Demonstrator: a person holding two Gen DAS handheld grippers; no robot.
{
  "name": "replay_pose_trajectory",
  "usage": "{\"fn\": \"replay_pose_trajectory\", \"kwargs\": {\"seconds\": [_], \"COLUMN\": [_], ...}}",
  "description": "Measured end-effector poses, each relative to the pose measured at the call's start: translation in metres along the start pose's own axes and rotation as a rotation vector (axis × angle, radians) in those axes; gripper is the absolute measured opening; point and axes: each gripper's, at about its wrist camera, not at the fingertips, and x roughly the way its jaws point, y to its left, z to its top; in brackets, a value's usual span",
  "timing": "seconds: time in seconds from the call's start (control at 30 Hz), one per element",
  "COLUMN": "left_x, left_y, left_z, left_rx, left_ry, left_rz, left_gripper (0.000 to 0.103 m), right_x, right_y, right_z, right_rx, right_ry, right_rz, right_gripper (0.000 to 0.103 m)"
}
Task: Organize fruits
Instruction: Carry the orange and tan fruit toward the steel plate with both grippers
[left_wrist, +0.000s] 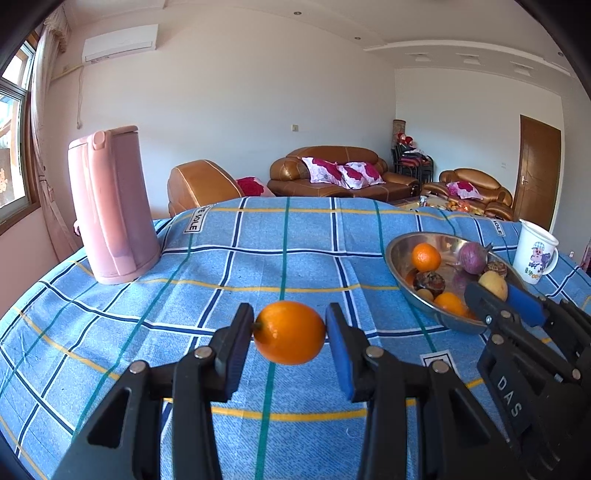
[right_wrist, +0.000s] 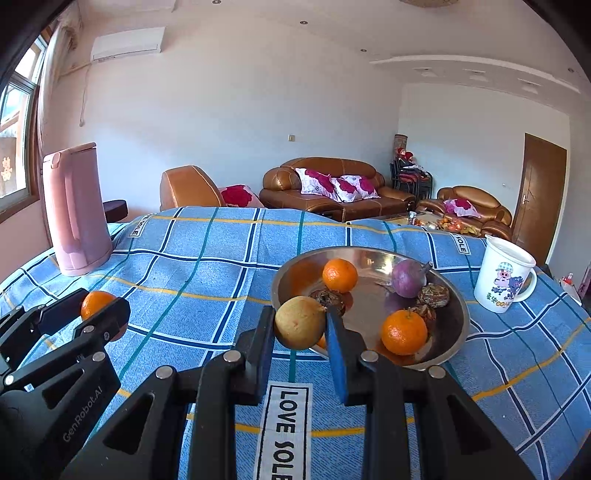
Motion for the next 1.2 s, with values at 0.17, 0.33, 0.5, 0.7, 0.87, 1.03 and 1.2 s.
{"fn": "replay_pose_trajectory", "kwargs": {"seconds": [0.17, 0.33, 0.5, 0.7, 0.87, 1.03, 1.2], "left_x": [-0.002, -0.002, -0.001, 0.002, 0.005, 0.008, 0.017], "left_y": [-0.011, -0.022, -0.033, -0.046, -0.059, -0.073, -0.080], "left_z": [-0.001, 0.000, 0.000, 0.001, 0.003, 0.010, 0.019], "left_rx": [0.005, 0.018, 0.020, 0.020, 0.036, 0.044, 0.043], "left_ry": [0.002, 0.007, 0.016, 0.029, 0.032, 0.028, 0.037], "left_rz": [-0.016, -0.037, -0.069, -0.109, -0.134, -0.169, -0.218], "left_gripper": [0.042, 0.042, 0.042, 0.042, 0.042, 0.042, 0.042], "right_x": [-0.004, -0.006, -0.005, -0.003, 0.000, 0.003, 0.007], "right_y": [-0.009, -0.021, -0.034, -0.047, -0.059, -0.078, -0.102], "right_z": [-0.002, -0.004, -0.004, -0.004, -0.004, -0.003, -0.002], "right_rx": [-0.003, 0.006, 0.017, 0.018, 0.002, 0.003, 0.016], "right_ry": [-0.003, -0.002, 0.006, 0.008, 0.011, 0.007, 0.007], "right_rz": [-0.020, -0.039, -0.050, -0.068, -0.099, -0.132, -0.156], "right_gripper": [0.029, 0.029, 0.029, 0.029, 0.029, 0.029, 0.029]}}
